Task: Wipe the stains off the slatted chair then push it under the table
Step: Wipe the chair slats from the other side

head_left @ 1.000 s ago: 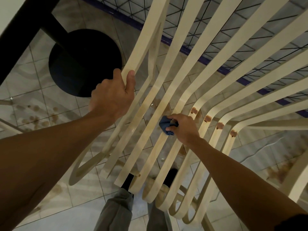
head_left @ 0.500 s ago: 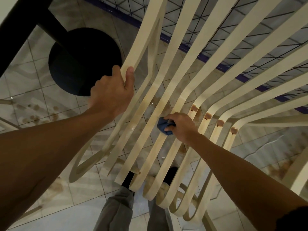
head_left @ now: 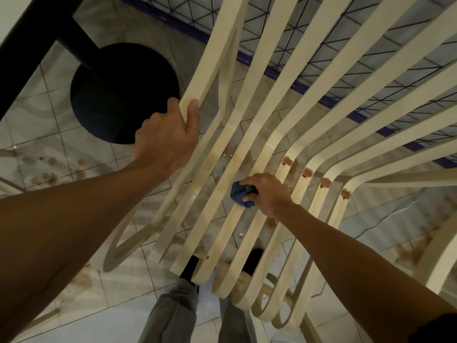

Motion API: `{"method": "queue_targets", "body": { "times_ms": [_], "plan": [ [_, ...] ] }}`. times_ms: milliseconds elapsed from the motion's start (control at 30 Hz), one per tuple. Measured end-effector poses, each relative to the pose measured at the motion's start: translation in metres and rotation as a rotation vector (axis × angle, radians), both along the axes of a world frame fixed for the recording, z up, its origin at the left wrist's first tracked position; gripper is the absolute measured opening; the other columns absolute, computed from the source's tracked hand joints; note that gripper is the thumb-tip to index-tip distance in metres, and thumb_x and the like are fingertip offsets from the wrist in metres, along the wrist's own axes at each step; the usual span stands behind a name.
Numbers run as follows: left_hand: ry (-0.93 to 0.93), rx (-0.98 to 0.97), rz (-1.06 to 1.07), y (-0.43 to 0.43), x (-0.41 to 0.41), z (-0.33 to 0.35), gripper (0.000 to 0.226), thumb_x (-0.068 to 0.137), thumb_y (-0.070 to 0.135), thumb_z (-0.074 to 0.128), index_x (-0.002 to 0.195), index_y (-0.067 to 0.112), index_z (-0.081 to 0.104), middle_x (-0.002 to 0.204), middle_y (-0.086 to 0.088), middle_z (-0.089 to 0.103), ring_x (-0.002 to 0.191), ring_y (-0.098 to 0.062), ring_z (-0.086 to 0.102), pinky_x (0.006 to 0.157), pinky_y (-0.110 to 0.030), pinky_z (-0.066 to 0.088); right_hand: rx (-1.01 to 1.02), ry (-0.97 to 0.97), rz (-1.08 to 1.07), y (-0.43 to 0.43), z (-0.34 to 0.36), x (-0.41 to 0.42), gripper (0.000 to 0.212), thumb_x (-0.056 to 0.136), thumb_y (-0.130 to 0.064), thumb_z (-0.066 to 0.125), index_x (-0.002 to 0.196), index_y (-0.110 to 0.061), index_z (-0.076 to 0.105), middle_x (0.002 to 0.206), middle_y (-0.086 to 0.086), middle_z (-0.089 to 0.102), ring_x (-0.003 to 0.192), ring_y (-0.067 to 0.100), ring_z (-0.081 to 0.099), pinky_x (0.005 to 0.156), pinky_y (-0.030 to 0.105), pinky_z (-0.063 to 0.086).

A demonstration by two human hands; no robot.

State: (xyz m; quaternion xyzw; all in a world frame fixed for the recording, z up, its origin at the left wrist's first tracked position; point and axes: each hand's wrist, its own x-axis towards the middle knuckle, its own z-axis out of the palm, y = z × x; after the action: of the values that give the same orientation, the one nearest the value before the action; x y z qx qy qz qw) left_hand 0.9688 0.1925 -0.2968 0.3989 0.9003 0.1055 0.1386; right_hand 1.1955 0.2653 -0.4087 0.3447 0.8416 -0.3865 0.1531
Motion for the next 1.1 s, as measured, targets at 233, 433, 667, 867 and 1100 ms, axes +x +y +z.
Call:
{"method": "queue_targets", "body": {
  "times_ms": [233,433,667,867,1100],
  "plan": [
    [-0.004,0.039,-0.012,-0.001,0.0,0.001,0.054,0.101,0.055,0.02,0.118,0.009,0.044,0.09,-0.005,0.048,0.074,-0.021,0.051,0.063,-0.035,0.043,0.074,0.067,-0.253,-0.002,0.0,0.0,0.035,0.084,-0.005,0.067,0.116,-0.017,0.071,0.104,0.005,0.066,0.093,0.019,0.058,0.077,0.022,0.042],
    [-0.016,0.062,-0.023,-0.002,0.001,0.001,0.053,0.102,0.054,0.021,0.116,0.008,0.045,0.088,-0.004,0.048,0.071,-0.02,0.051,0.061,-0.034,0.045,0.016,0.042,-0.136,-0.021,0.006,0.005,0.032,0.085,-0.003,0.066,0.116,-0.01,0.07,0.103,0.01,0.067,0.096,0.023,0.06,0.08,0.022,0.042],
    [0.005,0.029,-0.007,-0.001,0.001,0.001,0.055,0.101,0.055,0.02,0.119,0.009,0.044,0.091,-0.005,0.047,0.075,-0.02,0.049,0.062,-0.034,0.038,0.055,-0.037,-0.056,0.01,0.001,-0.004,0.036,0.085,-0.008,0.067,0.119,-0.017,0.068,0.108,0.006,0.066,0.102,0.023,0.06,0.085,0.026,0.045],
    [0.013,0.055,-0.017,-0.002,0.0,0.0,0.055,0.101,0.055,0.02,0.116,0.009,0.046,0.089,-0.005,0.05,0.072,-0.022,0.053,0.059,-0.033,0.041,0.032,0.02,-0.383,0.006,0.004,-0.008,0.034,0.084,-0.006,0.068,0.117,-0.017,0.07,0.107,0.003,0.069,0.097,0.017,0.059,0.08,0.02,0.04],
    [-0.002,0.063,-0.014,-0.002,0.0,0.0,0.055,0.101,0.055,0.02,0.117,0.009,0.046,0.089,-0.005,0.051,0.073,-0.024,0.056,0.062,-0.034,0.048,-0.062,-0.006,-0.165,-0.024,0.009,0.005,0.038,0.081,-0.01,0.074,0.118,-0.014,0.068,0.107,0.006,0.066,0.099,0.021,0.061,0.087,0.031,0.048]
  ]
}}
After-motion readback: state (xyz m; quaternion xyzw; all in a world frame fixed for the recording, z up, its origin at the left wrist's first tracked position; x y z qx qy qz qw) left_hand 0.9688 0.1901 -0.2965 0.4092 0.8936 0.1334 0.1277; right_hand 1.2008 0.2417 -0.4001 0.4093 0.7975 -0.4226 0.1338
